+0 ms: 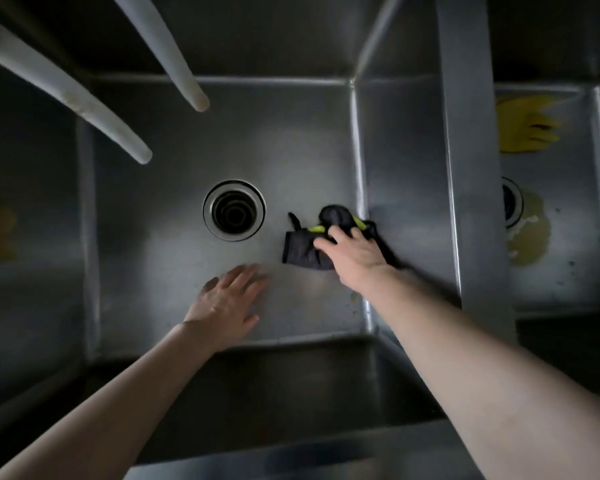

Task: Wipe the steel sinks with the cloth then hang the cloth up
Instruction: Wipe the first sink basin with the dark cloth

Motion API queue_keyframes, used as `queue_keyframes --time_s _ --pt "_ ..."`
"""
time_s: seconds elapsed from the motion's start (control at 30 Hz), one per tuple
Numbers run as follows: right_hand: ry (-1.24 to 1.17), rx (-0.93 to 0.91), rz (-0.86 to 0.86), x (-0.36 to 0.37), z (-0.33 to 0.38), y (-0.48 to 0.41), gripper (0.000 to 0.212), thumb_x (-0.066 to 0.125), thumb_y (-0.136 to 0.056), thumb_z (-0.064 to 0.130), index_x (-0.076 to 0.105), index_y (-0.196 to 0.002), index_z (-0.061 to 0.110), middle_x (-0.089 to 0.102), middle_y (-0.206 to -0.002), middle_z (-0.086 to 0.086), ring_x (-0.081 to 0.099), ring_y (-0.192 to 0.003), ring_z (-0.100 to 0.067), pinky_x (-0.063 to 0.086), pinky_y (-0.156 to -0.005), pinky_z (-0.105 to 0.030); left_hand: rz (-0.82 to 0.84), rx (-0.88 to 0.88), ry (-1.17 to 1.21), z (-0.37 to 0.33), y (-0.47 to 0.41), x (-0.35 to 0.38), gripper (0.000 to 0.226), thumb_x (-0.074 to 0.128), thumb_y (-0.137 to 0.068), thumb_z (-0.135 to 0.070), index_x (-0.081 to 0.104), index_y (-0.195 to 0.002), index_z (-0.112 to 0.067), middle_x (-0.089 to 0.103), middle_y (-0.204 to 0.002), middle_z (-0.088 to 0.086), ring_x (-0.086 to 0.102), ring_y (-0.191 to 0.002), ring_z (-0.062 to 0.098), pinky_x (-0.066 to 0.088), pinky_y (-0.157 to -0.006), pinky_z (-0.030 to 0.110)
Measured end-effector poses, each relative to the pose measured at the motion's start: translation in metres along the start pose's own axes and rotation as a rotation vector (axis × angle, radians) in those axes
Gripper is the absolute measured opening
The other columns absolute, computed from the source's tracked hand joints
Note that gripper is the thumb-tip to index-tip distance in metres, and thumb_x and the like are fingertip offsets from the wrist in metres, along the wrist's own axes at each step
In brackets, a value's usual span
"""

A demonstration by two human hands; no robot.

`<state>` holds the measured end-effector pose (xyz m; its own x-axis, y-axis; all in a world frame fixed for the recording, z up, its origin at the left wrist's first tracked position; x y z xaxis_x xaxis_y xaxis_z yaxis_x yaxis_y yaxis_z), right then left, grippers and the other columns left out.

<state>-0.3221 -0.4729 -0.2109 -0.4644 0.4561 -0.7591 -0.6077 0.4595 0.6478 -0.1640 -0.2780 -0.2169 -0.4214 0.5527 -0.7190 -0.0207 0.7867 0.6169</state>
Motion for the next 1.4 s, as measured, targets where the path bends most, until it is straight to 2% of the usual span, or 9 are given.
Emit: queue_keyframes --time_s 0.1,0.2,0.4,0.57,0.8,1.03,1.2,1.33,1.4 --pt "-0.036 -0.057 0.178 0.027 0.01 0.038 0.057 0.057 -0.083 0.002 0.039 -0.129 0.031 0.031 -0.135 -0.003 0.042 -0.11 -0.036 0.044 -0.077 -0.042 0.082 -0.005 0.001 0.009 0.019 0.0 0.075 0.048 -0.091 -0.046 0.003 -0.149 -0.034 0.004 -0.159 -0.008 0.005 -0.145 0.016 0.022 -0.116 0.041" --pt "-0.137 -0.064 0.312 0.049 0.014 0.06 0.048 0.056 -0.083 0.004 0.044 -0.12 0.032 0.037 -0.13 -0.001 0.051 -0.102 -0.033 0.044 -0.08 -0.037 0.142 -0.034 -0.002 0.021 0.034 0.0 0.074 0.048 -0.091 -0.046 0.005 -0.15 -0.033 0.011 -0.158 -0.006 0.011 -0.144 0.016 0.024 -0.115 0.039" --pt "-0.289 -0.069 0.433 0.052 0.025 0.053 0.048 0.057 -0.08 0.006 0.051 -0.118 0.036 0.047 -0.119 0.001 0.056 -0.105 -0.029 0.04 -0.078 -0.027 0.242 -0.089 -0.046 0.045 0.057 -0.002 0.072 0.042 -0.093 -0.048 0.002 -0.15 -0.031 0.011 -0.159 -0.005 0.014 -0.144 0.017 0.028 -0.113 0.036" --pt "-0.298 -0.239 0.412 0.045 0.088 0.044 0.047 0.056 -0.085 0.015 0.053 -0.126 0.036 0.052 -0.126 -0.003 0.053 -0.116 -0.026 0.038 -0.087 -0.026 0.252 -0.118 -0.003 0.058 0.063 0.003 0.072 0.044 -0.092 -0.049 0.004 -0.15 -0.033 0.013 -0.158 -0.006 0.017 -0.143 0.018 0.033 -0.109 0.038" --pt "-0.322 -0.375 0.413 0.051 0.172 0.026 0.045 0.044 -0.095 0.024 0.044 -0.137 0.039 0.04 -0.144 -0.004 0.044 -0.126 -0.031 0.038 -0.1 -0.036 0.208 -0.135 0.08 0.056 0.064 -0.005 0.067 0.042 -0.094 -0.042 0.006 -0.15 -0.033 0.015 -0.158 -0.005 0.019 -0.142 0.019 0.032 -0.111 0.04" --pt "-0.32 -0.27 0.52 0.043 0.128 0.047 0.041 0.043 -0.096 0.031 0.046 -0.136 0.038 0.043 -0.144 -0.009 0.045 -0.127 -0.03 0.038 -0.102 -0.033 0.212 -0.126 0.17 0.041 0.085 -0.02 0.06 0.043 -0.094 -0.041 0.016 -0.147 -0.036 0.029 -0.153 -0.005 0.027 -0.138 0.021 0.032 -0.11 0.044" --pt "-0.369 -0.135 0.582 0.026 0.095 0.072 0.043 0.045 -0.093 0.026 0.048 -0.133 0.042 0.045 -0.144 -0.002 0.044 -0.127 -0.024 0.035 -0.102 -0.029 0.222 -0.111 0.158 0.023 0.099 -0.03 0.057 0.039 -0.096 -0.044 0.015 -0.148 -0.037 0.031 -0.152 -0.005 0.028 -0.138 0.022 0.031 -0.109 0.042" --pt "-0.44 -0.15 0.526 0.004 0.107 0.098 0.039 0.047 -0.091 0.03 0.051 -0.126 0.049 0.05 -0.139 0.007 0.047 -0.124 -0.02 0.037 -0.101 -0.031 0.164 -0.09 0.189 0.012 0.111 -0.038 0.053 0.039 -0.097 -0.04 0.02 -0.146 -0.038 0.036 -0.149 -0.005 0.033 -0.135 0.021 0.034 -0.107 0.043" --pt "-0.474 -0.188 0.518 -0.015 0.112 0.114 0.038 0.046 -0.093 0.03 0.051 -0.125 0.05 0.05 -0.138 0.012 0.048 -0.117 -0.015 0.036 -0.095 -0.027 0.137 -0.057 0.224 0.008 0.118 -0.044 0.049 0.039 -0.097 -0.038 0.025 -0.144 -0.038 0.039 -0.147 -0.005 0.035 -0.133 0.02 0.034 -0.108 0.042"
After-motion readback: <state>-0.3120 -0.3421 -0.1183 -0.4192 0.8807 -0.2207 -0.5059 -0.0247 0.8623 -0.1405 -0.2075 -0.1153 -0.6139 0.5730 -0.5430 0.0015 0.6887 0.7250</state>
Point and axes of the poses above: each hand's wrist, its own y-axis away from the middle knuckle, its own x-axis out of the palm, z = x × y, the point moved 1 cm from there along -y, towards the middle knuckle
